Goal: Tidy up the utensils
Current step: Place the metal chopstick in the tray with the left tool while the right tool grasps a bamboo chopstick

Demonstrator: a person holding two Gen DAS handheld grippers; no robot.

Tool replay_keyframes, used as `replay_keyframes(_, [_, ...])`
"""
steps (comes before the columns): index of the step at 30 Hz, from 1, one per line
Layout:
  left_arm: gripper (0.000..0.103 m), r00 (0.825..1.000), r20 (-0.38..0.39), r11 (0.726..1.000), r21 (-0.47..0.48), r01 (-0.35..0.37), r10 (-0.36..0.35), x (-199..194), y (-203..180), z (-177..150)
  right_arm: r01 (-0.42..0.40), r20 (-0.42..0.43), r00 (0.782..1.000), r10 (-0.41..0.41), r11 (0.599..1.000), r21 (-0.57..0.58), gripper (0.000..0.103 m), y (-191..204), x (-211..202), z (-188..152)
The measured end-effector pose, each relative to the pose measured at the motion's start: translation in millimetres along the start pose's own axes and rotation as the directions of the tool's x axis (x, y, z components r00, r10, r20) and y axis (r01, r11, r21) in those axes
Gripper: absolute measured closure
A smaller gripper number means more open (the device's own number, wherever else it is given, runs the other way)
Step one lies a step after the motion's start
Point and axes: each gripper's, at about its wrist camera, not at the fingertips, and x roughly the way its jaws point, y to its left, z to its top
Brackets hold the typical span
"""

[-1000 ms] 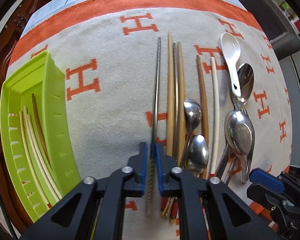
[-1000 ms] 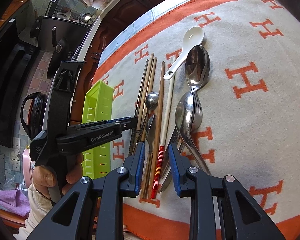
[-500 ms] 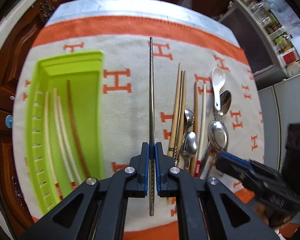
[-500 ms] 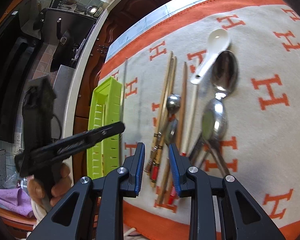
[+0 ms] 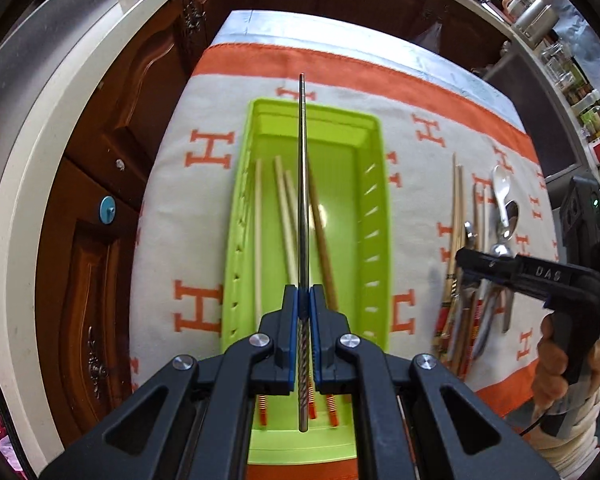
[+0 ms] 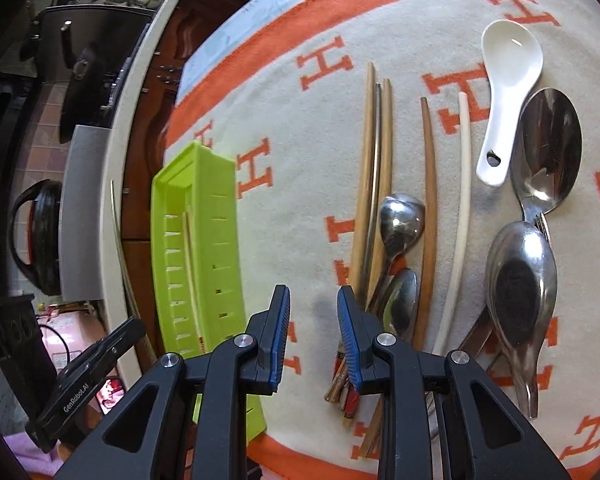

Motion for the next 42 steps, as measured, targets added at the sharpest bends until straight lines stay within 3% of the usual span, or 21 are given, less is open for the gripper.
replay_keyframes(7, [0.1,0.999,-0.055,1.0,0.01,-0.002,0.002,27,10,-15,0.085,0.002,0.996,-0.085,0.996,0.013,0.078,5,22,3])
replay_keyframes(13, [0.099,0.998,-0.054,0.999,0.036,-0.037,0.039,34,9,-27,0.158,0.009,0.987,-0.158,0.987,0.002,0.082,16,36,9])
replay_keyframes(14, [0.098,0.998,-0.056,0.999,0.032,-0.039,0.041,35,9,-28,0.168,0.013,0.986,-0.167,0.986,-0.001,0.082,19,38,10])
replay_keyframes(18, [0.075,0.998,-0.063,1.0,-0.011,-0.016,0.015,33,13,-32,0.235,0.027,0.972,-0.234,0.971,-0.035,0.086,32,43,12])
replay_keyframes(22, [0.074,0.999,-0.033,0.999,-0.042,0.007,-0.009,21,16,-33,0.314,0.053,0.949,-0.311,0.946,-0.08,0.094,42,46,9])
replay_keyframes(26, [0.074,1.0,0.025,0.998,-0.064,0.007,-0.005,3,18,-32,0.266,0.058,0.963,-0.263,0.962,-0.059,0.096,36,43,8])
replay_keyframes(31, [0.073,0.997,0.081,0.996,-0.094,-0.01,0.018,-12,23,-31,0.111,0.062,0.992,-0.11,0.994,-0.02,0.097,20,27,-5])
replay_keyframes(42, [0.072,0.994,0.103,0.99,-0.139,-0.021,0.036,-16,37,-34,-0.08,0.014,0.997,0.082,0.99,-0.118,0.097,67,3,-41])
